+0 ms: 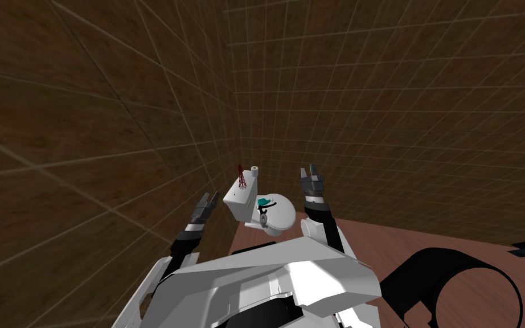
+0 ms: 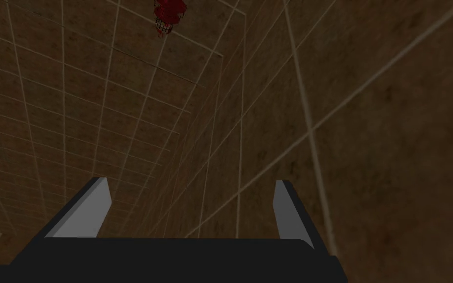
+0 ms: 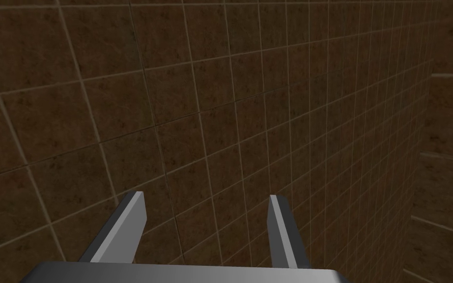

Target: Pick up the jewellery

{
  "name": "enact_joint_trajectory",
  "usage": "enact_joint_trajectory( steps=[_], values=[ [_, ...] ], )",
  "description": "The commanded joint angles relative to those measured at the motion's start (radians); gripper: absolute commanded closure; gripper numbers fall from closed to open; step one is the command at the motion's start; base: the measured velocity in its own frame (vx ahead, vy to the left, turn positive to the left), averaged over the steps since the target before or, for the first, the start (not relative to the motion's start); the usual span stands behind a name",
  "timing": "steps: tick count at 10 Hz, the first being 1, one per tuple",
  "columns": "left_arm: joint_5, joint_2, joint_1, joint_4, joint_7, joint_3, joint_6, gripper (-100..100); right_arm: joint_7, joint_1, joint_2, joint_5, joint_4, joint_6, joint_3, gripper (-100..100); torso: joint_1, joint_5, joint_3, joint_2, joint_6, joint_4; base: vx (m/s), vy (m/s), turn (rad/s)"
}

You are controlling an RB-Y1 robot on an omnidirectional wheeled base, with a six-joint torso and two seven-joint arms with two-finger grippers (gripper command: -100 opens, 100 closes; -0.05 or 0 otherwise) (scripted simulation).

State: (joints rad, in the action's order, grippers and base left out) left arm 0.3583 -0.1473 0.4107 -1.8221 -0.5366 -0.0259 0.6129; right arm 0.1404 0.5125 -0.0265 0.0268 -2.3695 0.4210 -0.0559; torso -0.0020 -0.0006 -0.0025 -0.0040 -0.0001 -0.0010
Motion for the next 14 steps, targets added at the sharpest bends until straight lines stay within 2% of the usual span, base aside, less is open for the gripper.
enact_joint_trajectory(
  steps=[1, 3, 4, 9, 14],
  values=[
    [0.024, 0.0, -0.012, 0.046, -0.036, -0.003, 0.002, -100, 0.0, 0.0, 0.0, 0.0, 0.0, 0.0, 0.0, 0, 0.0, 0.0, 0.0, 0.0, 0.0, 0.0, 0.047, -0.027, -0.003],
    [0.064, 0.003, -0.028, 0.107, -0.093, -0.008, 0.007, -100, 0.0, 0.0, 0.0, 0.0, 0.0, 0.0, 0.0, 0, 0.001, 0.0, 0.0, 0.0, 0.0, 0.0, 0.069, -0.024, -0.004],
    [0.064, 0.003, -0.028, 0.115, -0.093, -0.008, 0.007, -100, 0.0, 0.0, 0.0, 0.0, 0.0, 0.0, 0.0, 0, 0.0, 0.0, 0.0, -0.001, 0.0, 0.0, 0.058, -0.021, -0.001],
    [0.156, 0.016, -0.065, 0.275, -0.225, -0.018, 0.019, -100, 0.0, 0.0, 0.0, 0.0, 0.0, 0.0, 0.0, 0, 0.0, 0.0, 0.0, -0.001, 0.0, 0.0, 0.066, -0.031, -0.003],
    [0.228, 0.041, -0.095, 0.403, -0.33, -0.026, 0.028, -100, 0.0, 0.0, 0.0, 0.0, 0.0, 0.0, 0.0, 0, 0.0, 0.0, 0.0, 0.0, 0.0, 0.0, 0.053, -0.022, -0.004]
  ],
)
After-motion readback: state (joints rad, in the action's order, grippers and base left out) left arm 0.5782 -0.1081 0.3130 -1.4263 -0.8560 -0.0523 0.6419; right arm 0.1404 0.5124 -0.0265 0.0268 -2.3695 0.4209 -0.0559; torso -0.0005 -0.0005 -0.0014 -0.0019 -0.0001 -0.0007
